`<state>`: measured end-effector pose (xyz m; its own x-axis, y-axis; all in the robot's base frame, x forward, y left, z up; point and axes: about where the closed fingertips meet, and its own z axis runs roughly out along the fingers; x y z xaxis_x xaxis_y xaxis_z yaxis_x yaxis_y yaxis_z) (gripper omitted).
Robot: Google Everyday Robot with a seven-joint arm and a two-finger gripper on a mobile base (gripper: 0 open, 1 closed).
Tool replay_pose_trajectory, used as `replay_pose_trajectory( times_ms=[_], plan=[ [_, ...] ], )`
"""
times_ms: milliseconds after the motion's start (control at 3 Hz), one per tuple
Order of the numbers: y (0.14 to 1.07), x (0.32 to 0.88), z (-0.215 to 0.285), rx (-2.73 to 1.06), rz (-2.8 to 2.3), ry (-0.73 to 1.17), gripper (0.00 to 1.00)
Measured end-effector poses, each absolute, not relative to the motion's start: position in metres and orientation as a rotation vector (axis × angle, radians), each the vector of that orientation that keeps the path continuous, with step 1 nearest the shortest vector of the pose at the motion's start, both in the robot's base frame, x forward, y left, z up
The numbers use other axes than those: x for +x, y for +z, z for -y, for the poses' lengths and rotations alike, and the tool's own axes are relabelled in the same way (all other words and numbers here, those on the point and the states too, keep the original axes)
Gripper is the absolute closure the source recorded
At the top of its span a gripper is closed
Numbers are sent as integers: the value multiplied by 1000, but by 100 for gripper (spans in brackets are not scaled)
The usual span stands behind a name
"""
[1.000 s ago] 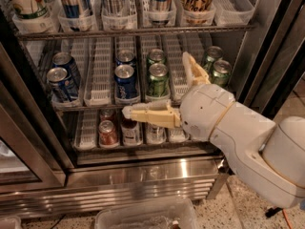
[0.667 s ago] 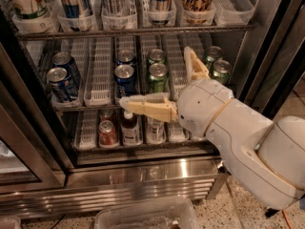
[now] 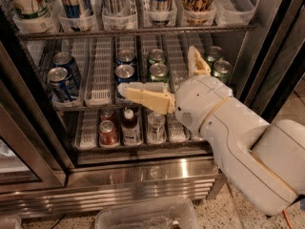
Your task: Pick redbull can from top shelf of fridge
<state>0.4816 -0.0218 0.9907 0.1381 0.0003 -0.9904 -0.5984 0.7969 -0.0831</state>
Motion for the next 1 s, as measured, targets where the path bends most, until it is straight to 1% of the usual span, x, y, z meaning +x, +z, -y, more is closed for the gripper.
replay_pose_trajectory(
  times_ms=[1000],
  plan=[
    [986, 491, 56, -401, -1507, 335, 0]
  ],
)
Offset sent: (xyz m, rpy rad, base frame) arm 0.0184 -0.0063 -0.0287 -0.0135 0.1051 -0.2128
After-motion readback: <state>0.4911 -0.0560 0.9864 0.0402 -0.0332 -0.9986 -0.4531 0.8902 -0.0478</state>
